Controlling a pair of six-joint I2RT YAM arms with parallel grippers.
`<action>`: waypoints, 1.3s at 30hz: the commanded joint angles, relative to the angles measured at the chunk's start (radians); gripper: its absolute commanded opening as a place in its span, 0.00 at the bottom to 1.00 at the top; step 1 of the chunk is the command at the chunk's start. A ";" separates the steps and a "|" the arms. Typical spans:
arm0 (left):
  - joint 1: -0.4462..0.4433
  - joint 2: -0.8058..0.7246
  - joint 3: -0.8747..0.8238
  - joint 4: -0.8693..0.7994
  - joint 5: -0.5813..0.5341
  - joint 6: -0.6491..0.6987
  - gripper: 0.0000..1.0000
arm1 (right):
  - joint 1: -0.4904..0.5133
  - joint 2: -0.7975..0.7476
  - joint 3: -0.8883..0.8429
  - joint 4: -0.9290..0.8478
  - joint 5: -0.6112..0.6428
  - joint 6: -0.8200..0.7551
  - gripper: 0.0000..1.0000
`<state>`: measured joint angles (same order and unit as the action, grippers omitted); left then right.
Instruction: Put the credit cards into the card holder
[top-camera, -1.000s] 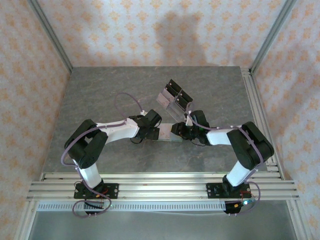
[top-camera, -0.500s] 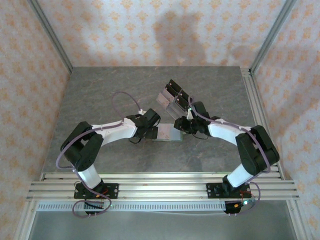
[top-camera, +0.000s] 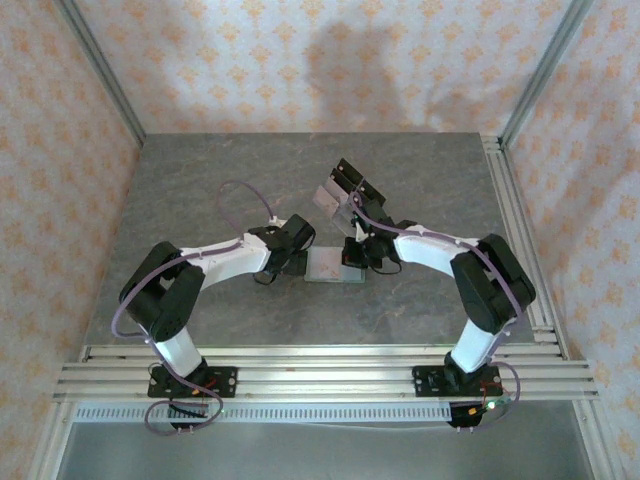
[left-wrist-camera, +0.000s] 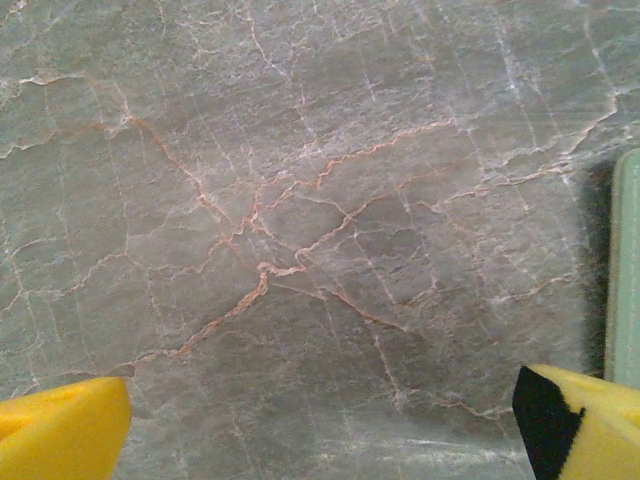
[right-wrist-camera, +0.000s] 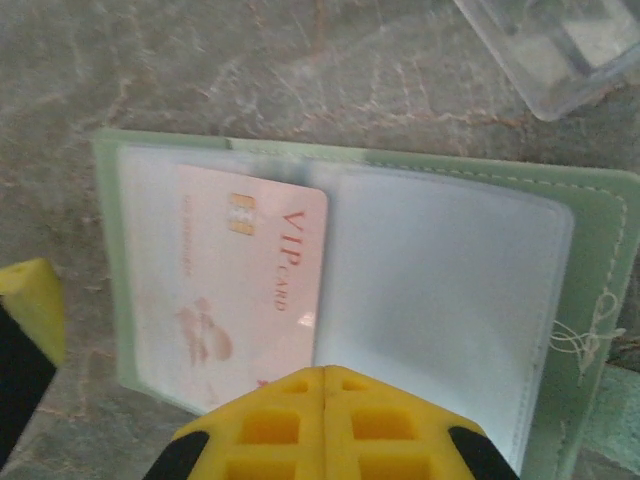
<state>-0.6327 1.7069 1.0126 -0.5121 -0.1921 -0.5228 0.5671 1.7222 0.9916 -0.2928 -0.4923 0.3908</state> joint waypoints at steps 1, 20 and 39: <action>0.006 0.029 -0.014 -0.013 -0.035 -0.005 1.00 | 0.010 0.025 0.036 -0.035 0.031 -0.019 0.00; 0.005 0.067 -0.043 0.035 -0.001 -0.005 1.00 | 0.032 0.120 0.089 -0.014 0.001 -0.011 0.00; 0.006 0.063 -0.058 0.053 0.025 -0.038 0.99 | 0.084 0.191 0.180 0.012 -0.055 0.013 0.00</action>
<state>-0.6327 1.7439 0.9848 -0.4667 -0.1795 -0.5373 0.6273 1.8957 1.1473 -0.2977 -0.5232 0.3920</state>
